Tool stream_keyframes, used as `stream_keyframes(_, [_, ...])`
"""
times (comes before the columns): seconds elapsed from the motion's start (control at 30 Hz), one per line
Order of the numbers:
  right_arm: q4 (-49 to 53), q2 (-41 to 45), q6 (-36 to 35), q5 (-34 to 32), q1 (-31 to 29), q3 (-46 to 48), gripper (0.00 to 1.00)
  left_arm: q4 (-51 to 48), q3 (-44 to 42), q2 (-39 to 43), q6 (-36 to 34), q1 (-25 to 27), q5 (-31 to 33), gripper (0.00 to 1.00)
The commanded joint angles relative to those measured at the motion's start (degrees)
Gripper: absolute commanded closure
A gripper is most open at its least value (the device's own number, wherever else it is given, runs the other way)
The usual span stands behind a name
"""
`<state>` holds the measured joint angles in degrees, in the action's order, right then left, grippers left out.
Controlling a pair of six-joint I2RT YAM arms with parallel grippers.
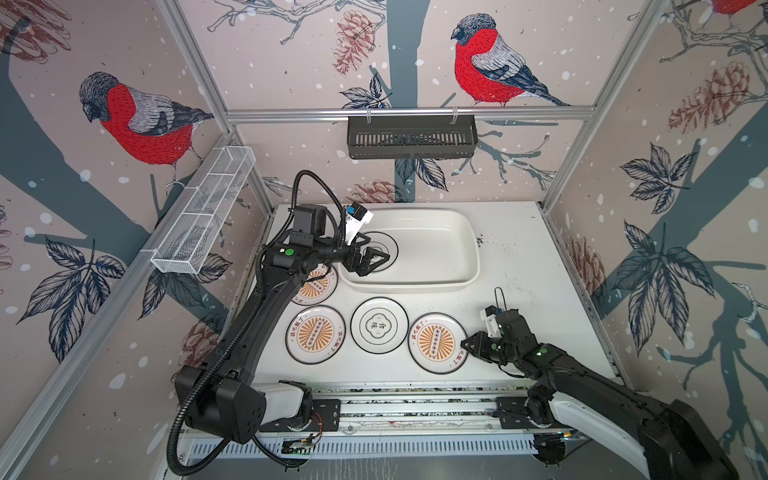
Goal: Place the plates into the plastic bin on the countertop
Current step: 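Lower the right gripper and pinch the sunburst plate's edge, then tilt the sunburst plate upright with the right gripper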
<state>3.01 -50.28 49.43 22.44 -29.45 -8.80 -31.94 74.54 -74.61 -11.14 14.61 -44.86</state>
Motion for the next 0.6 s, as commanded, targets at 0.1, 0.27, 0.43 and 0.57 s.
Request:
stream_keyframes(0.1, [-0.27,0.01,-0.65,0.65,0.90,0.48,0.80,1.16,-0.05,0.52,-0.20,0.08,-1.15,0.04])
stream_keyframes(0.27, [-0.20,-0.30,-1.24,0.81,1.43,0.14,0.77,1.34,-0.18,0.62,0.06,0.07,-1.28,0.04])
stream_keyframes(0.43, [-0.28,-1.81,-2.26,1.53,1.85,-0.34,0.81,1.68,-0.61,0.85,0.22,0.22,-1.33,0.04])
stream_keyframes(0.57, [0.36,-2.98,-3.18,2.13,2.52,-0.83,0.85,1.91,-1.15,1.19,0.41,0.16,-1.37,0.04])
